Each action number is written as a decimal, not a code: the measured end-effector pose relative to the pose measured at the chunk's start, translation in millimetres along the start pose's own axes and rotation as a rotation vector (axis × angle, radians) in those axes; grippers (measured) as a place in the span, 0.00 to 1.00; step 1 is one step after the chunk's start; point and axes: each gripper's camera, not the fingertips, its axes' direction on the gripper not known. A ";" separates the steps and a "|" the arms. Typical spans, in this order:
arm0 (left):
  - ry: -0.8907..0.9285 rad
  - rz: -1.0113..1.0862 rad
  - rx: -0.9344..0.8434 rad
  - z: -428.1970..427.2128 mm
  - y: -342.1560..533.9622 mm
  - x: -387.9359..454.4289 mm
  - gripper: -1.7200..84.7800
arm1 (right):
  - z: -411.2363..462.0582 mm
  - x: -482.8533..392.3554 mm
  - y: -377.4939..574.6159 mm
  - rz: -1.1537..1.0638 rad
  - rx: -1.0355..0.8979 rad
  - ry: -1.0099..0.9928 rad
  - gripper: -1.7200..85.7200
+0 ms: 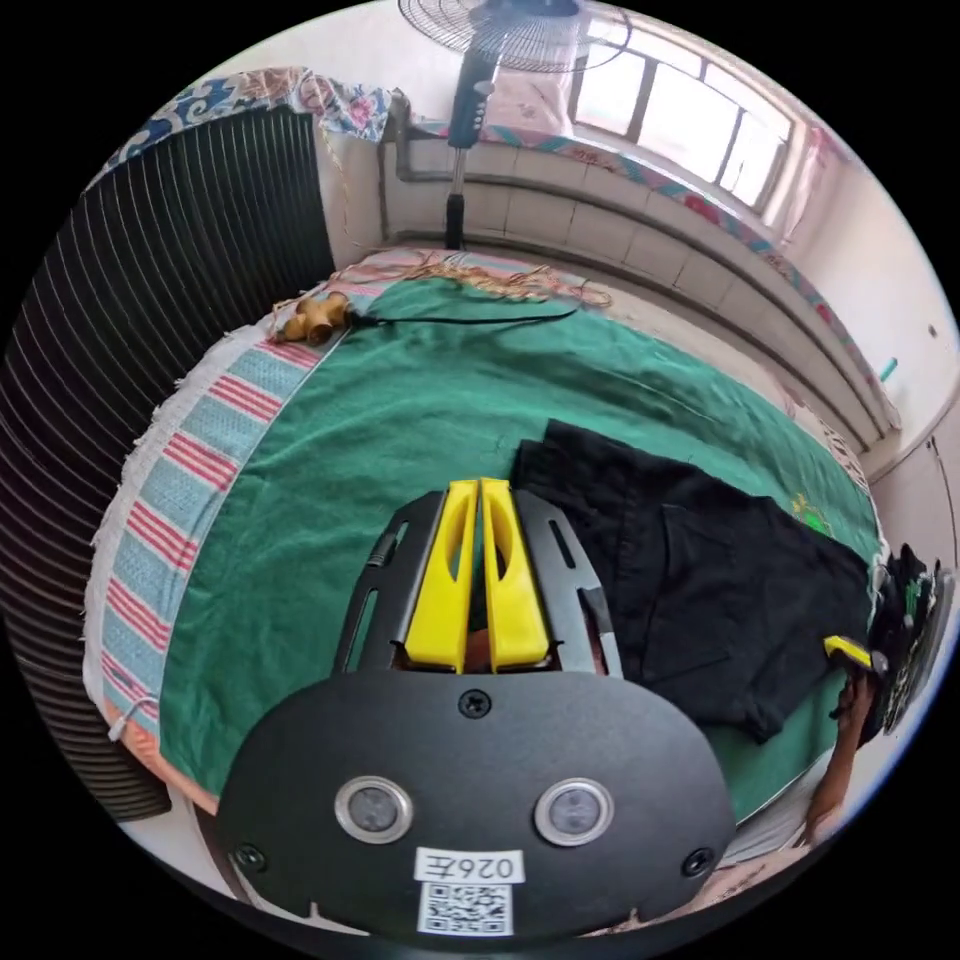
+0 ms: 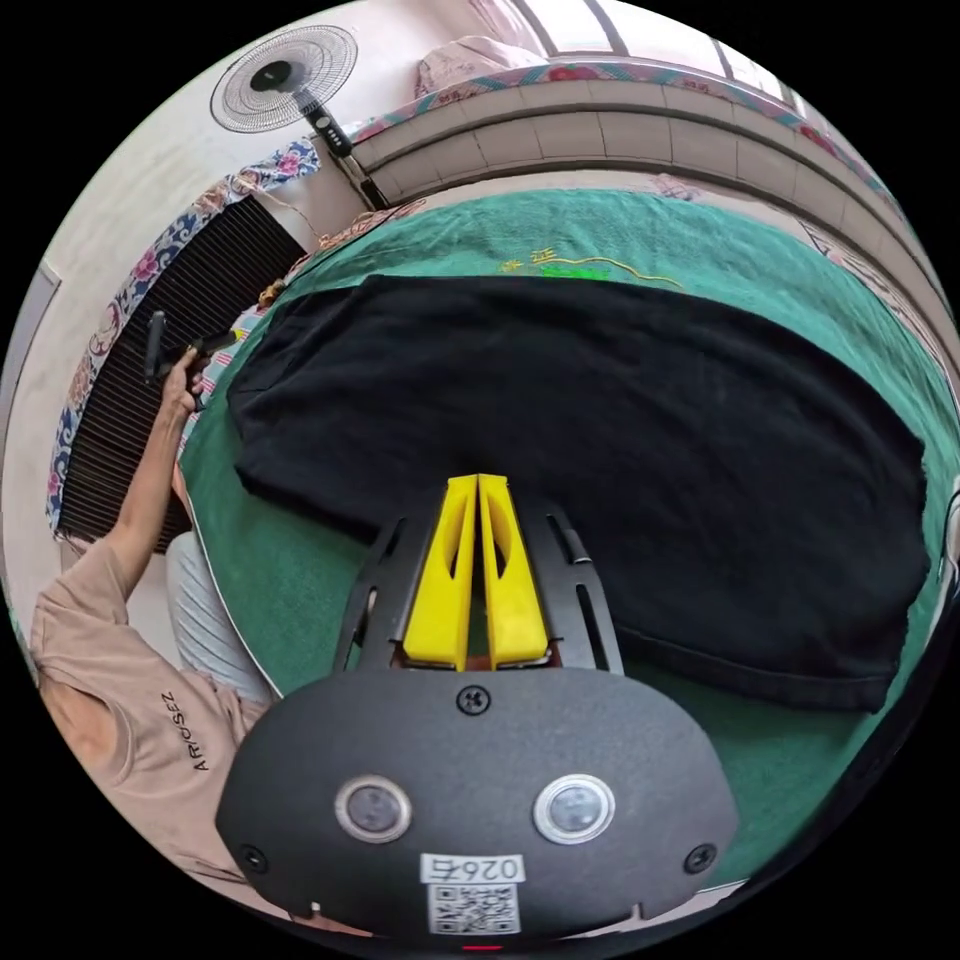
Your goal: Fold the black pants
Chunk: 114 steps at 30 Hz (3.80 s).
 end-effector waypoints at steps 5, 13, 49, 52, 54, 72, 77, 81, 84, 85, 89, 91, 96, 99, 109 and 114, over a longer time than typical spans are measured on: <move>0.093 0.169 0.238 -62.0 54.6 72.3 0.01 | 10.1 -42.1 25.6 -0.047 0.091 0.174 0.01; -0.065 0.424 0.483 -112.1 120.6 205.3 0.01 | 83.1 -139.8 46.0 -0.155 0.199 0.636 0.01; 0.482 0.506 0.239 -125.6 -0.1 321.5 0.01 | -31.8 42.4 -501.1 0.030 -0.079 0.527 0.01; 0.580 0.465 0.274 -134.7 1.0 325.8 0.01 | -109.7 60.5 -570.3 0.081 0.038 0.543 0.00; 0.613 0.434 0.313 -142.3 3.1 328.0 0.01 | -196.3 66.3 -618.3 0.099 0.209 0.540 0.00; 0.577 0.777 0.287 -72.8 -16.4 619.4 0.06 | -715.9 502.8 -782.7 0.919 0.579 0.091 0.07; 0.637 0.878 0.171 1.0 -65.8 781.2 0.15 | -777.6 598.1 -833.9 0.974 0.558 -0.085 0.10; 0.563 0.940 0.060 60.0 -88.6 886.8 0.16 | -831.8 641.3 -898.2 0.982 0.568 -0.130 0.09; 0.481 1.028 0.004 104.6 -92.4 967.8 0.17 | -862.9 653.8 -949.5 0.972 0.573 -0.121 0.10; 0.460 1.060 -0.013 121.8 -92.4 998.1 0.17 | -868.5 655.1 -959.9 0.969 0.573 -0.115 0.10; 0.452 1.137 -0.098 180.4 -90.8 1091.1 0.20 | -899.5 649.1 -1035.5 0.949 0.582 -0.045 0.12; 0.485 1.170 -0.151 202.8 -88.4 1126.6 0.21 | -911.2 642.3 -1065.6 0.935 0.583 -0.017 0.14; 0.622 1.228 -0.249 240.5 -89.3 1198.4 0.20 | -936.3 644.0 -1118.1 0.919 0.613 -0.043 0.13; 0.651 1.244 -0.302 257.2 -94.2 1223.9 0.20 | -938.1 654.5 -1144.0 0.910 0.636 -0.092 0.13; 0.650 1.453 -0.355 268.3 -68.4 1274.3 0.17 | -930.2 638.4 -1161.0 0.864 0.630 -0.162 0.08; 0.646 1.509 -0.413 265.4 -71.5 1286.1 0.05 | -900.3 616.1 -1138.0 0.841 0.632 -0.235 0.03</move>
